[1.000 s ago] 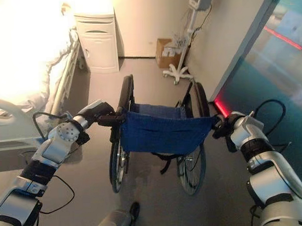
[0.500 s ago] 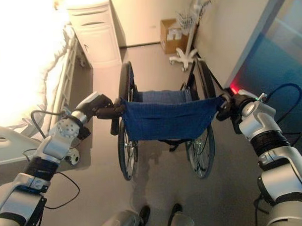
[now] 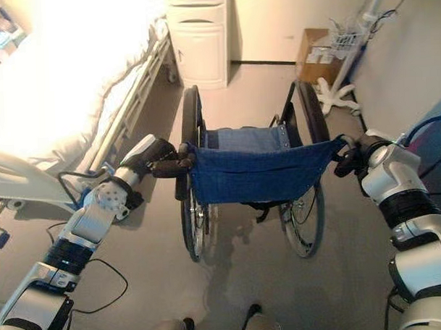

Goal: Push the wheelchair next to the bed

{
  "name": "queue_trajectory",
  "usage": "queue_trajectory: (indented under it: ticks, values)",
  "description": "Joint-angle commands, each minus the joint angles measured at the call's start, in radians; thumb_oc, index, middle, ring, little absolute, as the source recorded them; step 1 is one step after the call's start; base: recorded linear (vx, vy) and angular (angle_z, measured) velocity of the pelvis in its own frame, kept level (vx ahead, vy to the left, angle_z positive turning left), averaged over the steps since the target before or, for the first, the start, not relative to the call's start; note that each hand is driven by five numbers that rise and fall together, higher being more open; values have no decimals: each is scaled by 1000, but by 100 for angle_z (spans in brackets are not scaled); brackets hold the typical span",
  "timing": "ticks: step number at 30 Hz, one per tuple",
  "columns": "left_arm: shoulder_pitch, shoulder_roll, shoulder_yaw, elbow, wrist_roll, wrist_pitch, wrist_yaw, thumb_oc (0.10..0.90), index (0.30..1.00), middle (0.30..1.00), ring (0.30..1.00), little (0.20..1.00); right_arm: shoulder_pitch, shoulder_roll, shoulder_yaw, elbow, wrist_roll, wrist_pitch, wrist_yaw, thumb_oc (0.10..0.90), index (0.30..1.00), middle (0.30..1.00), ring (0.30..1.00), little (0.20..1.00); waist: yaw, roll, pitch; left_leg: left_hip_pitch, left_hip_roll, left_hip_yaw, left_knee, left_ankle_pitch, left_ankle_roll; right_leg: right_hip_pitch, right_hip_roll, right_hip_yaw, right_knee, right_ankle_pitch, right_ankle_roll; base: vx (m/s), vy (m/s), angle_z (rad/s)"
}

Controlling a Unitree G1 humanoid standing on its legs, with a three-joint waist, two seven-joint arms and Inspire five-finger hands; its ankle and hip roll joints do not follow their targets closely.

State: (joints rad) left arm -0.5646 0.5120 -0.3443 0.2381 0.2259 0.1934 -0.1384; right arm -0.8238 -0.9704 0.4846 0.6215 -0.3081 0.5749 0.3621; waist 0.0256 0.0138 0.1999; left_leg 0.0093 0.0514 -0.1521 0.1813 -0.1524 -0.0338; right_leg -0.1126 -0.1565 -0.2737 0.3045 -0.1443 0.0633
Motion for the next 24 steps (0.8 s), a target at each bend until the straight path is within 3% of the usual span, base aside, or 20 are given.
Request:
queue_trajectory:
  ticks: [1,5,8,10,12,13,15,17,18,19,21,23,24]
  values:
    - [123,149,-54,189,145,178,-7,400,300,300,300,300,-72,164,125,-207,-6,-281,79,400,300,300,300,300,60,-76,60,186,22,14,-17,-30,-37,-93,-44,120,-74,206,100,212,-159,47]
    - [109,138,-56,183,144,193,-29,400,300,300,300,300,-51,176,116,-217,13,-272,77,400,300,300,300,300,32,-61,35,219,59,33,22,61,-59,-83,-12,85,-45,158,57,249,-214,20]
    - [87,104,-73,204,132,210,-18,400,300,300,300,300,-25,187,110,-200,20,-289,78,400,300,300,300,300,8,-59,10,204,79,86,135,206,-82,-23,12,29,-85,132,9,206,-188,38]
    - [69,82,-88,224,128,224,6,400,300,300,300,300,0,210,115,-186,44,-279,34,400,300,300,300,300,19,-68,15,136,37,104,207,209,-68,30,17,12,-108,119,-5,244,-219,16]
    - [49,70,-98,250,137,234,23,400,300,300,300,300,2,250,115,-172,38,-251,18,400,300,300,300,300,42,-68,31,66,-32,88,229,159,-40,63,28,35,-107,104,-4,274,-152,16]
    - [43,67,-98,258,146,244,33,400,300,300,300,300,-8,276,124,-148,47,-242,-1,400,300,300,300,300,59,-62,43,28,-64,98,182,134,-26,88,41,50,-108,108,6,300,-137,-4]
    - [27,71,-97,261,146,272,39,400,300,300,300,300,-24,318,127,-120,48,-224,-19,400,300,300,300,300,88,-49,70,-23,-78,146,132,139,-24,152,64,66,-125,95,15,307,-84,-16]
    - [6,72,-98,297,124,289,52,400,300,300,300,300,-42,350,124,-89,58,-217,-30,400,300,300,300,300,141,-21,97,-171,-83,173,46,264,-49,263,106,81,-160,57,5,415,-17,-26]
    - [3,73,-99,303,117,293,55,400,300,300,300,300,-45,353,125,-83,64,-217,-31,400,300,300,300,300,152,-17,101,-195,-83,170,37,287,-52,279,112,88,-167,51,2,463,40,-45]
    - [-10,81,-95,316,115,296,44,400,300,300,300,300,-62,356,130,-61,83,-231,-29,400,300,300,300,300,180,-10,102,-237,-83,149,-27,343,-60,325,127,107,-177,29,0,435,81,-67]
    - [-29,98,-82,333,112,286,22,400,300,300,300,300,-86,347,138,-32,92,-265,-14,400,300,300,300,300,205,-7,96,-257,-75,152,-88,380,-64,366,138,125,-188,4,-2,419,127,-110]
    - [-43,114,-80,334,109,279,-1,400,300,300,300,300,-95,334,142,-23,89,-295,-2,400,300,300,300,300,210,-6,87,-253,-71,190,-92,364,-58,380,136,120,-188,-11,-1,325,178,-100]
    - [-55,114,-83,348,88,289,-1,400,300,300,300,300,-93,335,153,-16,120,-308,-9,400,300,300,300,300,212,-23,62,-238,-94,228,-71,284,-19,388,118,116,-191,-7,12,345,205,-74]
